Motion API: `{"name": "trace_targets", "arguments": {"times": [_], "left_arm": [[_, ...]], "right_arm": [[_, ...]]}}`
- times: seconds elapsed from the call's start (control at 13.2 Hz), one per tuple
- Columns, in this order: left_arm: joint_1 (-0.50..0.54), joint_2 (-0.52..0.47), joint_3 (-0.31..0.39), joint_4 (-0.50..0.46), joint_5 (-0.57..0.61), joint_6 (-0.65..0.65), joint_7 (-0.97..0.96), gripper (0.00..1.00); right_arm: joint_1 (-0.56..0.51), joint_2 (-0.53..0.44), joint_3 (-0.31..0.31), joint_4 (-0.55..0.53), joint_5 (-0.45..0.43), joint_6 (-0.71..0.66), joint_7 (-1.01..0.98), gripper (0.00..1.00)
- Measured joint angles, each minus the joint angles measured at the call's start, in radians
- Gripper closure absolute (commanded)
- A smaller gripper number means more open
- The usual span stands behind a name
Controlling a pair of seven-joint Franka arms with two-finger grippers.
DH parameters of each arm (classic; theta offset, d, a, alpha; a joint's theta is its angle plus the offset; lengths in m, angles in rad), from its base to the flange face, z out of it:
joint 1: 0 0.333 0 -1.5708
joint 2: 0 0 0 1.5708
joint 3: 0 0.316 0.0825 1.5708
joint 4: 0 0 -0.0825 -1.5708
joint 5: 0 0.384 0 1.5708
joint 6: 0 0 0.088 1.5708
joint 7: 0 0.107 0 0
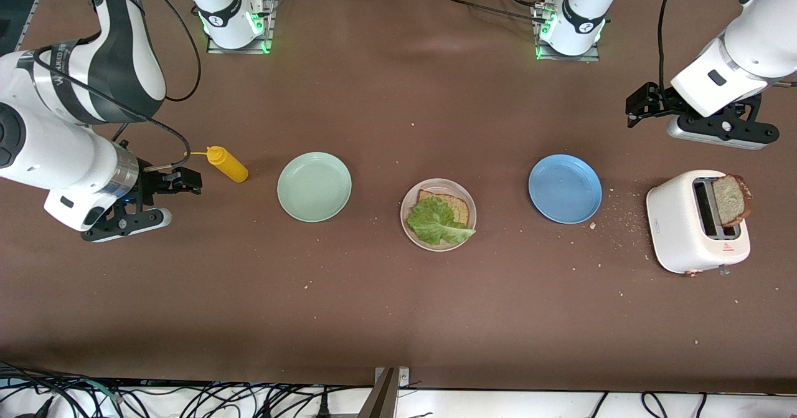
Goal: Make sandwich in beige plate with both arms
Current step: 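Move the left gripper toward the bread slice in the toaster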
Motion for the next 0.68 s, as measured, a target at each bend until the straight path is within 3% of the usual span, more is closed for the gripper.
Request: {"name": "trace_targets", "arguments": {"times": [0.68], "left_arm": [[0.026,0.004,0.006,0.000,0.000,-0.004,0.000,0.00]], "right_arm": [[0.017,0.000,0.006,-0.007,0.000,0.000,0.001,0.00]]}}
